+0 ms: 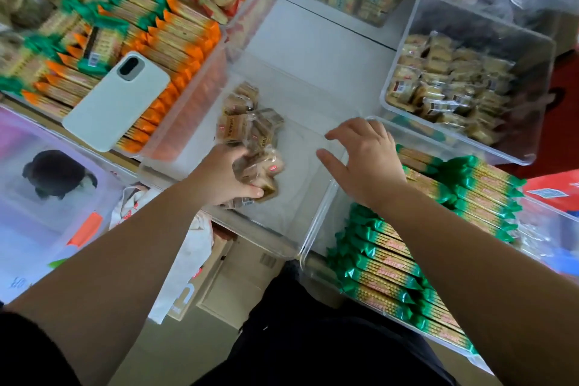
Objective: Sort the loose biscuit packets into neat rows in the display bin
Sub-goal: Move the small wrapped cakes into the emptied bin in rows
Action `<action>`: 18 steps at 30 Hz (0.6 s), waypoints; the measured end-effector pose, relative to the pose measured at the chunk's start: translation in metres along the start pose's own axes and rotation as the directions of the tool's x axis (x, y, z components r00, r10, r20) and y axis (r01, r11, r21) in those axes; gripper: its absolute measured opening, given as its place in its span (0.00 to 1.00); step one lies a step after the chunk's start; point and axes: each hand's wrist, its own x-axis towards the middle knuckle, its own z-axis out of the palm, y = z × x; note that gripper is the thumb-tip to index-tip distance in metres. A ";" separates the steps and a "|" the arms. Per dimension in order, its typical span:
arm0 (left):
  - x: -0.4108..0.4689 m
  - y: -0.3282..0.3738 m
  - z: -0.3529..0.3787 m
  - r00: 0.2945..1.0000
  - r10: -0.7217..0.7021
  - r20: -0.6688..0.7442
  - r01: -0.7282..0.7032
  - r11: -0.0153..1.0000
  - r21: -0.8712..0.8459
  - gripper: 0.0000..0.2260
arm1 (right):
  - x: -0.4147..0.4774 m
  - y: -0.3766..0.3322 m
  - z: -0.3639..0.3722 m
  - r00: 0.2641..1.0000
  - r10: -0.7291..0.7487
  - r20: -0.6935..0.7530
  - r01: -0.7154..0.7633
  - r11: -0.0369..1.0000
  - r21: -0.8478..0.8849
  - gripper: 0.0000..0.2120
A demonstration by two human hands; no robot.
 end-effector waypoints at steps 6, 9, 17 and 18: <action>-0.016 -0.019 -0.038 0.974 -0.147 -0.171 0.066 0.910 -0.409 0.31 | 0.086 -0.044 0.040 0.958 -0.036 0.285 0.007 0.995 0.103 0.29; -0.019 -0.024 -0.050 0.941 -0.244 -0.235 0.055 0.794 -0.606 0.32 | 0.115 -0.054 0.065 0.914 -0.027 0.406 -0.041 0.986 0.159 0.41; -0.038 -0.011 -0.055 0.815 -0.276 -0.510 0.047 0.908 -0.417 0.30 | 0.140 -0.074 0.112 0.867 -0.082 0.492 0.062 0.996 0.058 0.23; -0.042 -0.012 -0.056 0.787 -0.270 -0.555 0.043 0.921 -0.387 0.28 | 0.137 -0.075 0.114 0.879 -0.026 0.475 -0.012 0.997 0.076 0.22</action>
